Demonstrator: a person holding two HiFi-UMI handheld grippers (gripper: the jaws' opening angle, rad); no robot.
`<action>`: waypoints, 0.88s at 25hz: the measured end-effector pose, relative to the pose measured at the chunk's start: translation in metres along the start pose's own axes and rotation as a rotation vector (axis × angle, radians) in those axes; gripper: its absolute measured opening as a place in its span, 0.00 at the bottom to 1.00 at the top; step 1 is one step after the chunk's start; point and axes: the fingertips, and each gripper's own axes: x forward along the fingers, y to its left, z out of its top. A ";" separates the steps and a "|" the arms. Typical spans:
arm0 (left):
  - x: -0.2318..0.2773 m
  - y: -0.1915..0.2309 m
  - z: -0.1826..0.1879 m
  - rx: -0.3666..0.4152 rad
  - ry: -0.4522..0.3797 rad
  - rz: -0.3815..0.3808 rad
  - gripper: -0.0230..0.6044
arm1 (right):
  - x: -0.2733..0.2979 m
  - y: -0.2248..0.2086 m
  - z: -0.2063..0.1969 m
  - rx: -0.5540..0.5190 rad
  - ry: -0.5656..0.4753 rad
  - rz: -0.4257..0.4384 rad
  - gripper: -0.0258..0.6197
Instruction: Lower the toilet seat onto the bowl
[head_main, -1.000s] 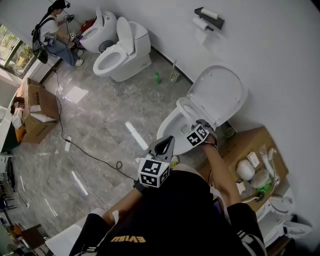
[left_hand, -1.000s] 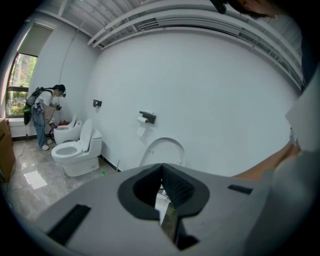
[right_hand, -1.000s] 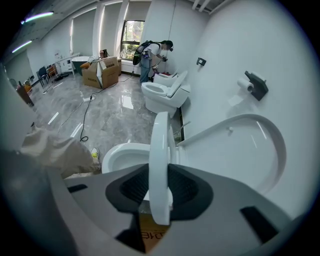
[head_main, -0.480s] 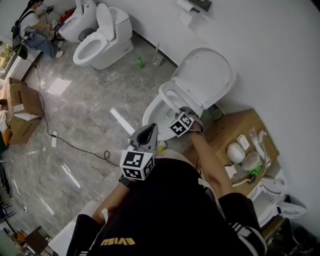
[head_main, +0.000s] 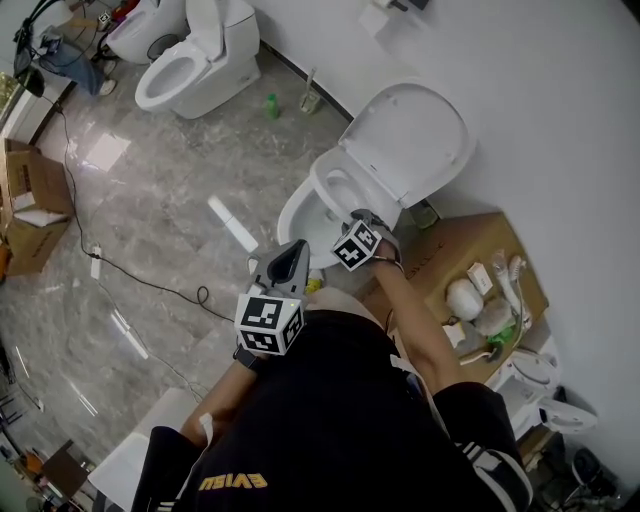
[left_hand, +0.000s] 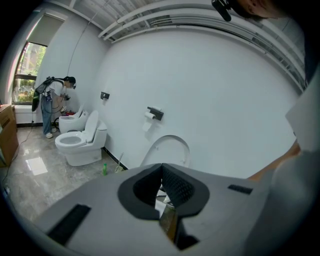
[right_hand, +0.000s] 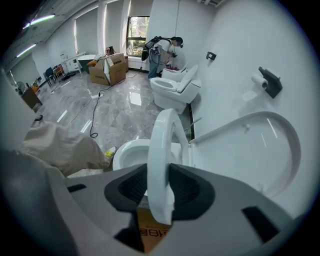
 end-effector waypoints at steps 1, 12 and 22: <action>0.000 0.001 0.000 -0.002 0.001 0.000 0.06 | 0.001 0.003 0.001 -0.001 0.001 0.006 0.24; 0.003 -0.001 -0.006 -0.013 0.006 0.015 0.06 | 0.012 0.025 0.000 -0.018 0.005 0.067 0.26; 0.003 0.008 0.000 -0.038 -0.011 0.047 0.06 | 0.018 0.038 -0.001 -0.016 0.021 0.113 0.28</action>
